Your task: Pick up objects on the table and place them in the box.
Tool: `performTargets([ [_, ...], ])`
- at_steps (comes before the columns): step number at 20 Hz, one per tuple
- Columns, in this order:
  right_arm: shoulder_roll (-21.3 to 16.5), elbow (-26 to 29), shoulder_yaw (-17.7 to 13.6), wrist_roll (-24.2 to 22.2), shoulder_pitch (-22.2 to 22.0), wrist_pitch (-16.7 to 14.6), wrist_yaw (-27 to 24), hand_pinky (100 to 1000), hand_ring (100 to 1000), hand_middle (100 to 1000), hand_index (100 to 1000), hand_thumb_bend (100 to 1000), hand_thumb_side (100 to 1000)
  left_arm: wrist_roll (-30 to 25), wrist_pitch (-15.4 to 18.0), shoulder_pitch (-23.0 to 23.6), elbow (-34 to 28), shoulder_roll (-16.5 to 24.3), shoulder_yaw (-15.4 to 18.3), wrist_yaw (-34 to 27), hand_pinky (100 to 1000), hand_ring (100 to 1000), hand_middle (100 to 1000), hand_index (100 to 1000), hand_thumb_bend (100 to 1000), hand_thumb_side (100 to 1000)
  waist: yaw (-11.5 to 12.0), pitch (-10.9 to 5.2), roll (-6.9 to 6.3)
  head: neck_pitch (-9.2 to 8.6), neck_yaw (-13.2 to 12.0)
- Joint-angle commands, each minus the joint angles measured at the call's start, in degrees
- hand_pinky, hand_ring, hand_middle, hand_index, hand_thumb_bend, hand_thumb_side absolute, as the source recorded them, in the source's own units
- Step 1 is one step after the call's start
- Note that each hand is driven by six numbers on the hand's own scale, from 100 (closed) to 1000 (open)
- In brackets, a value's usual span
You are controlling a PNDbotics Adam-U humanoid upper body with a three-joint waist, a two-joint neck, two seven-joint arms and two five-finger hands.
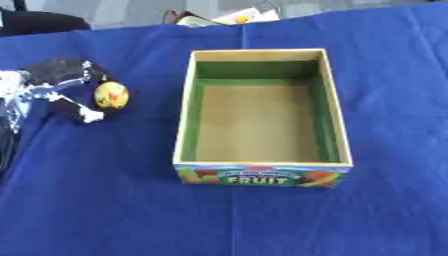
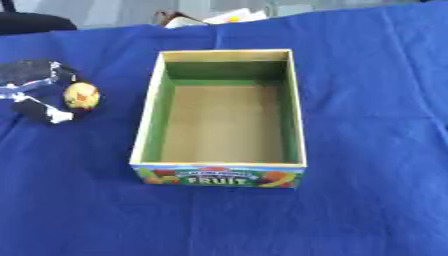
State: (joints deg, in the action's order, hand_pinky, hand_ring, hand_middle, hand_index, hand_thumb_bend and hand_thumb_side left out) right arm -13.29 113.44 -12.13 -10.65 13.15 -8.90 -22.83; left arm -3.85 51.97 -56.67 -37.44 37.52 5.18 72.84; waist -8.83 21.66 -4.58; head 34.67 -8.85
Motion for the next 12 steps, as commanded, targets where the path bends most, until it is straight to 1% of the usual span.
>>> performTargets([
  [1, -0.34, 1.15, -0.29, 0.06, 0.48, -0.02, 0.33, 512, 758, 487, 844, 100, 1000, 2.46, 0.0, 0.35, 0.49, -0.4, -1.06, 2.52, 497, 622, 556, 768, 254, 503, -0.13, -0.67, 0.43, -0.14, 0.08],
  [2, -0.32, 1.15, -0.29, 0.05, 0.47, 0.0, 0.34, 512, 758, 487, 844, 100, 1000, 3.24, 0.0, 0.35, 0.56, -0.45, -1.1, 2.9, 493, 618, 552, 761, 249, 495, -0.14, -0.67, 0.44, -0.14, 0.08],
  [4, -0.27, 1.15, -0.28, -0.03, 0.45, 0.1, 0.38, 512, 759, 487, 844, 100, 1000, 4.63, 0.0, 0.31, 0.69, -0.52, -1.18, 3.63, 487, 612, 550, 744, 204, 509, -0.13, -0.67, 0.44, -0.17, 0.04],
  [7, -0.22, 1.15, -0.31, -0.13, 0.4, 0.13, 0.5, 513, 759, 487, 844, 100, 1000, 5.92, 0.0, 0.26, 1.0, -0.61, -1.22, 4.24, 488, 607, 550, 736, 104, 557, -0.1, -0.7, 0.46, -0.16, 0.08],
  [8, -0.22, 1.15, -0.33, -0.14, 0.37, 0.12, 0.52, 513, 759, 487, 844, 100, 1000, 6.04, 0.0, 0.23, 1.1, -0.62, -1.24, 4.31, 489, 608, 552, 733, 100, 569, -0.07, -0.72, 0.48, -0.12, 0.11],
  [9, -0.22, 1.15, -0.34, -0.14, 0.35, 0.12, 0.52, 513, 759, 487, 845, 100, 1000, 6.01, 0.0, 0.2, 1.17, -0.59, -1.27, 4.36, 492, 611, 559, 735, 100, 611, -0.04, -0.74, 0.49, -0.09, 0.14],
  [12, -0.26, 1.15, -0.37, -0.18, 0.21, 0.13, 0.57, 513, 759, 487, 845, 100, 1000, 4.56, 0.0, 0.2, 1.07, -0.53, -1.52, 3.96, 509, 622, 578, 757, 100, 778, 0.14, -0.87, 0.51, 0.09, 0.27],
])
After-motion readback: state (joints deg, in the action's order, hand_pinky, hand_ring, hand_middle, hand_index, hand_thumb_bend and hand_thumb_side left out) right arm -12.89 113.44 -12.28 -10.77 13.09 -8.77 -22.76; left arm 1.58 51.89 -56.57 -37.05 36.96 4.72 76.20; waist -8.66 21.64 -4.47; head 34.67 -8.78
